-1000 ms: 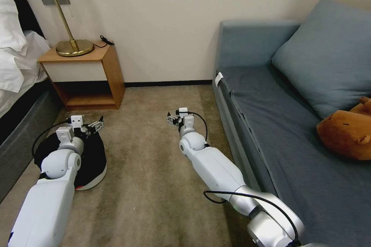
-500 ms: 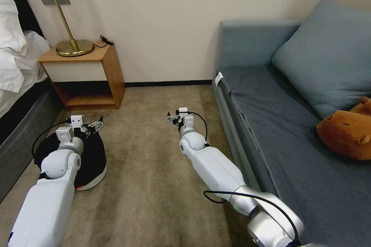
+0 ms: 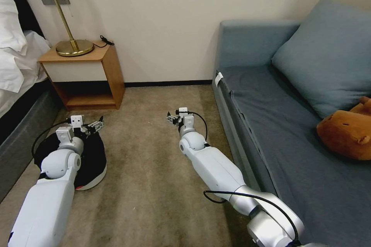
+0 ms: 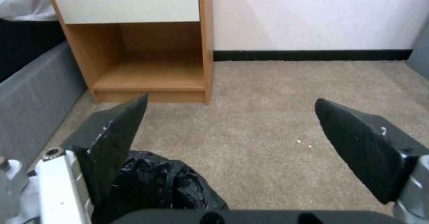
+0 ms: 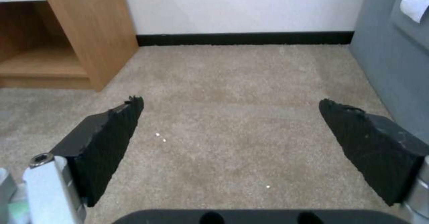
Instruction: Pick up the trash bin, then pick up the garbage on the floor and place it into the trash bin.
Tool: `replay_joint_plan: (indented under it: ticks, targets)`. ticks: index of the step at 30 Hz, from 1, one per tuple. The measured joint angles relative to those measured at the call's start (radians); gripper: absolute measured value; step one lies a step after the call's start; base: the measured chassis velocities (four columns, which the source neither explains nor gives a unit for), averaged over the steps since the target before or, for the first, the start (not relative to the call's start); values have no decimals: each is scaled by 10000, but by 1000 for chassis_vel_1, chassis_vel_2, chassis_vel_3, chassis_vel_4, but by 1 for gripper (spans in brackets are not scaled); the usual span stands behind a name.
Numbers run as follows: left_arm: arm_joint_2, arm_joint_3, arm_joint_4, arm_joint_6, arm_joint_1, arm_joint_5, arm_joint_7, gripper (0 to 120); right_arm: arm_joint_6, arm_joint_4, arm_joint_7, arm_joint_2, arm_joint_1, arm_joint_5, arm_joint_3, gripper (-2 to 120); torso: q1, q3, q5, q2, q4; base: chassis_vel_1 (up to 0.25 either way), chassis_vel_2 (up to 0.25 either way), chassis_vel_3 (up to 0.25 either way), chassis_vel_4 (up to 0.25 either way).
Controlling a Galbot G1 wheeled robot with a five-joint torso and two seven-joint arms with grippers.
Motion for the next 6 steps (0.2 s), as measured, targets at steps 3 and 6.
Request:
replay_joint_plan:
  ticks: [3, 6]
  targets:
    - [0, 0, 0, 0, 0, 0, 0, 100, 0, 0, 0, -1, -1, 0, 0, 100, 0, 0, 0, 0, 0, 0, 0, 0, 0]
    - [0, 0, 0, 0, 0, 0, 0, 100, 0, 0, 0, 0, 0, 0, 0, 100, 0, 0, 0, 0, 0, 0, 0, 0, 0]
